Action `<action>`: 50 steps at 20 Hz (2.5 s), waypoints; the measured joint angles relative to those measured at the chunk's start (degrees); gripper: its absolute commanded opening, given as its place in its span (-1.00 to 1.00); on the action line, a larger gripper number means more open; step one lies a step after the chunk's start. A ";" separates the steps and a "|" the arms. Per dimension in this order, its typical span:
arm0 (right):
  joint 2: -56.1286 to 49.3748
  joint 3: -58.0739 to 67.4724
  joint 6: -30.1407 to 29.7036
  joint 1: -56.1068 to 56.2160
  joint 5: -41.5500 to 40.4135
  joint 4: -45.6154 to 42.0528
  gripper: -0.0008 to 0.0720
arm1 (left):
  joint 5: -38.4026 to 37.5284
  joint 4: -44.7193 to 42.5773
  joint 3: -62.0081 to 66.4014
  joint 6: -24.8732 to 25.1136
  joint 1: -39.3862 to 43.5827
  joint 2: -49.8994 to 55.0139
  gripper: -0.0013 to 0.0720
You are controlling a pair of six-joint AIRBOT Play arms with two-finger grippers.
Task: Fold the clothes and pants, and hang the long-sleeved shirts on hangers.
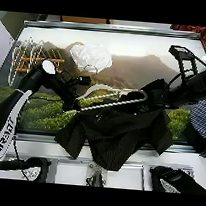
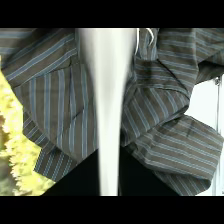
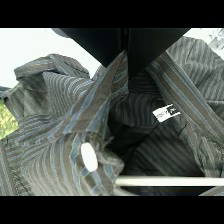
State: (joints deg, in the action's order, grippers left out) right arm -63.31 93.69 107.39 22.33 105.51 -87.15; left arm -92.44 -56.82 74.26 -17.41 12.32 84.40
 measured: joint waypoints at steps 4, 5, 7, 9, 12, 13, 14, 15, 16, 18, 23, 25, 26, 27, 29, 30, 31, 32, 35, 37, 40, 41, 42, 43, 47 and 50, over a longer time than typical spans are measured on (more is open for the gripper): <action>0.11 0.00 -0.02 0.00 0.00 -0.46 -0.95 | 0.28 -0.31 -0.81 0.90 1.29 -0.46 -0.93; 0.11 0.00 -0.02 0.00 -0.02 -0.55 -0.95 | 0.48 -0.31 -1.14 1.55 2.19 -0.50 -0.93; 0.02 0.00 -0.02 0.00 -0.04 -0.61 -0.95 | 1.51 -0.20 -1.44 2.47 4.24 -0.55 -0.93; -0.24 0.00 -0.02 0.00 -0.09 -0.57 -0.95 | 2.93 -0.13 -1.11 2.95 6.14 -0.59 -0.93; -0.94 0.04 -0.04 0.31 -0.20 -0.24 -0.95 | 4.92 -0.11 0.02 3.39 8.74 -0.57 -0.93; -1.25 0.04 -0.04 0.66 -0.28 -0.04 -0.95 | 5.16 0.02 0.24 3.54 9.49 -0.46 -0.93; -1.51 0.09 -0.07 1.09 -0.66 0.35 -0.95 | 5.31 0.04 0.42 3.76 10.12 -0.13 -0.93; -1.81 0.17 -0.09 1.66 -1.53 0.37 -0.95 | 5.14 0.04 0.52 3.78 10.73 0.37 -0.93; -2.16 0.22 -0.24 2.32 -2.54 0.59 -0.95 | 4.81 0.04 0.61 3.82 11.21 0.94 -0.93; -2.93 0.31 -0.24 3.80 -4.26 1.05 -0.95 | 4.11 0.02 0.72 3.98 11.98 2.14 -0.93; -5.55 0.42 -0.24 7.69 -10.36 4.66 -0.95 | 3.30 0.02 0.81 4.15 12.57 3.34 -0.93; -6.84 0.63 -0.24 9.25 -13.84 6.99 -0.95 | 3.08 -0.02 0.81 4.15 12.63 3.48 -0.93; -7.52 0.83 -0.35 9.86 -14.91 7.96 -0.95 | 3.04 0.00 0.81 4.15 12.66 3.52 -0.93; -8.31 1.20 -0.55 10.47 -15.87 8.98 -0.95 | 2.89 0.00 0.81 4.15 12.66 3.56 -0.93; -9.92 2.29 -1.01 11.63 -17.51 10.47 -0.95 | 2.73 -0.04 0.81 4.15 12.66 3.61 -0.93; -10.73 2.99 -1.36 12.15 -17.97 10.95 -0.95 | 2.62 -0.07 0.81 4.15 12.68 3.61 -0.93; -11.47 3.67 -1.40 12.59 -18.36 11.39 -0.95 | 2.56 -0.07 0.81 4.15 12.68 3.61 -0.93; -12.15 4.35 -1.66 12.94 -18.67 11.91 -0.95 | 2.49 -0.07 0.81 4.15 12.68 3.61 -0.93; -13.79 6.01 -2.25 13.64 -18.93 12.92 -0.95 | 2.47 -0.20 0.81 4.00 12.63 3.61 -0.93; -14.40 6.49 -2.73 13.86 -18.82 13.40 -0.91 | 2.43 -0.31 0.79 3.98 12.66 3.63 -0.93; -14.78 6.86 -3.58 13.94 -17.92 12.96 0.39 | 1.97 -0.37 0.79 4.42 12.63 3.63 -0.93; -14.80 6.93 -4.00 13.92 -17.27 12.31 0.51 | 1.40 -0.44 0.79 4.70 12.63 3.63 -0.93; -14.84 6.97 -4.00 13.92 -16.98 12.39 0.50 | 1.44 -0.42 0.79 4.59 12.66 3.63 -0.93; -14.84 7.02 -4.00 13.92 -16.83 12.57 0.50 | 1.36 -0.44 0.79 4.68 12.66 3.63 -0.93; -14.23 7.06 -4.26 13.77 -15.32 16.68 0.51 | 2.29 1.20 0.87 3.52 12.85 3.63 -0.93; -12.68 7.06 -4.37 12.41 -12.98 14.45 0.51 | 1.77 0.07 0.87 3.82 12.72 3.65 -0.93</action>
State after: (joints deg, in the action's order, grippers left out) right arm -75.99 100.75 103.02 34.74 92.53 -72.71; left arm -90.67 -56.75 75.13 -13.58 25.04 88.05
